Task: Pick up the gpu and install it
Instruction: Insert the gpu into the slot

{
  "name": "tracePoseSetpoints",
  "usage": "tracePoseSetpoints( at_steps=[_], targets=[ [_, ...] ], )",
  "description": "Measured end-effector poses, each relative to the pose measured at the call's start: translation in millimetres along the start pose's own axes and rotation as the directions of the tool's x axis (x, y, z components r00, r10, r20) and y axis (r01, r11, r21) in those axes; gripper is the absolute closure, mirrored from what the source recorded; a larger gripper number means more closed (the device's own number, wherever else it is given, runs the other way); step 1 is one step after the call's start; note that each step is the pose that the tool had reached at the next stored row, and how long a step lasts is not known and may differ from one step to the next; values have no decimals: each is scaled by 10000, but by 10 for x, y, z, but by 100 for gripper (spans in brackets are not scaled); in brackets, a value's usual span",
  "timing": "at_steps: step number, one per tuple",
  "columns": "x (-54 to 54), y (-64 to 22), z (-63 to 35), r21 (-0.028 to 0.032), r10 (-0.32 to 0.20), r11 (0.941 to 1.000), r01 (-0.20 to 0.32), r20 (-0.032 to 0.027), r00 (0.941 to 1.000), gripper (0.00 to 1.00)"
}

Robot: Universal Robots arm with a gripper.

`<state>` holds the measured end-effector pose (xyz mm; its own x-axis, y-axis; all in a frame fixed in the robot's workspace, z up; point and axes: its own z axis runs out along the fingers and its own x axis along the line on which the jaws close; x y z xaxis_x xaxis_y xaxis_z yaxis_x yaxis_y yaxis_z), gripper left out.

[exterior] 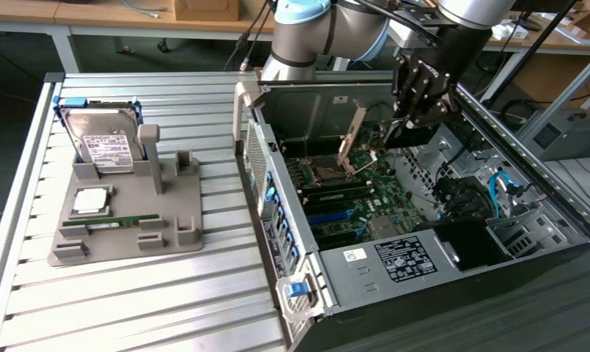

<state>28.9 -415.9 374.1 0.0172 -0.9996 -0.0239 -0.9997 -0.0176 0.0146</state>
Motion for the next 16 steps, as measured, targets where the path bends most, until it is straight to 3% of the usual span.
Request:
tracePoseSetpoints(
  at_steps=[16],
  targets=[
    [20,59,14,0,0,10000,0,0,10000,73]
  ],
)
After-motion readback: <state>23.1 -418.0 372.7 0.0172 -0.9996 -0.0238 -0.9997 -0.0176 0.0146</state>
